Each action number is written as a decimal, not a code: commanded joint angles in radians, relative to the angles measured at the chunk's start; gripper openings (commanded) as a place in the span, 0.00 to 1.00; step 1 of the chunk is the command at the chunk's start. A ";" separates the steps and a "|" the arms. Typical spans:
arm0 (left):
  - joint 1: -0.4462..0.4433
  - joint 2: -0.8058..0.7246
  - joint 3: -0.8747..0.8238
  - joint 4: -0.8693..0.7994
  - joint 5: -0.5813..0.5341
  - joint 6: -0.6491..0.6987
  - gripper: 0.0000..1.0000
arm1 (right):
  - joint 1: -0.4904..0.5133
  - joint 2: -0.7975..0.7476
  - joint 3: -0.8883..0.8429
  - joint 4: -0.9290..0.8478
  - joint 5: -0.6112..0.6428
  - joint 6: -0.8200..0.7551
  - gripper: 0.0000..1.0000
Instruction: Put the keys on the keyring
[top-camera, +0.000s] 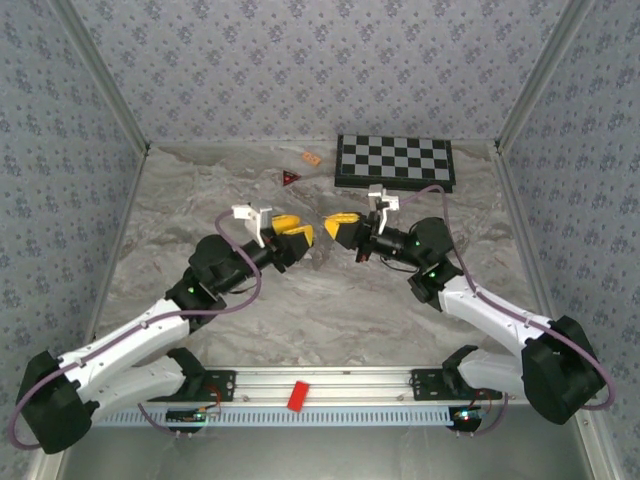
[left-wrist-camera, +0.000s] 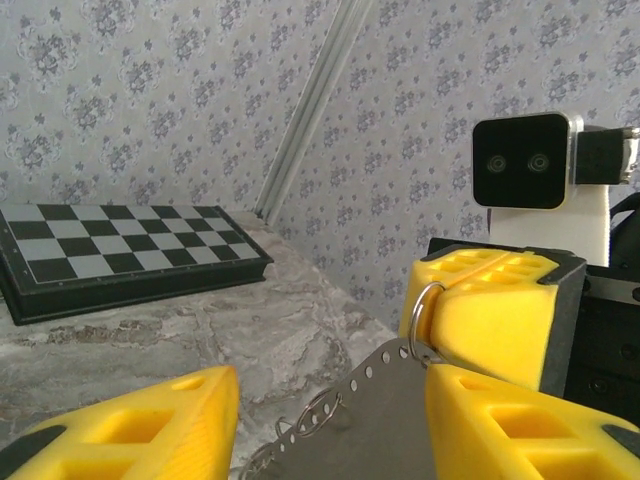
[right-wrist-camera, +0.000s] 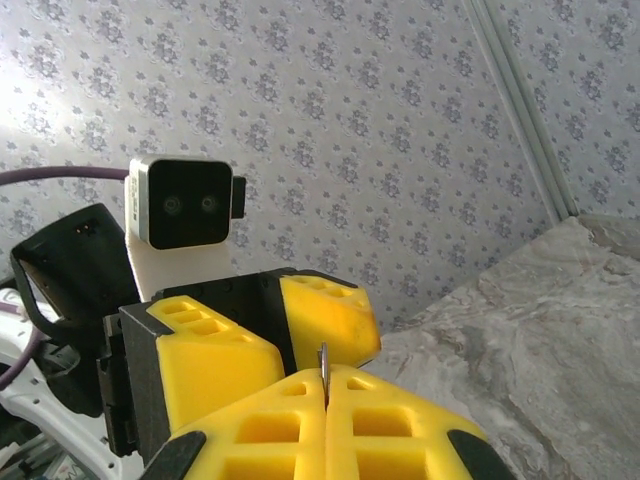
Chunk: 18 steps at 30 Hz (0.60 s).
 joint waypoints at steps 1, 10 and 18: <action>-0.001 0.014 0.057 -0.012 0.014 -0.003 0.52 | 0.012 -0.021 -0.001 -0.014 0.034 -0.050 0.00; -0.008 0.050 0.089 -0.020 0.044 -0.008 0.43 | 0.028 -0.024 0.005 -0.052 0.049 -0.082 0.00; -0.015 0.088 0.110 -0.018 0.074 -0.009 0.37 | 0.034 -0.029 0.006 -0.058 0.052 -0.088 0.00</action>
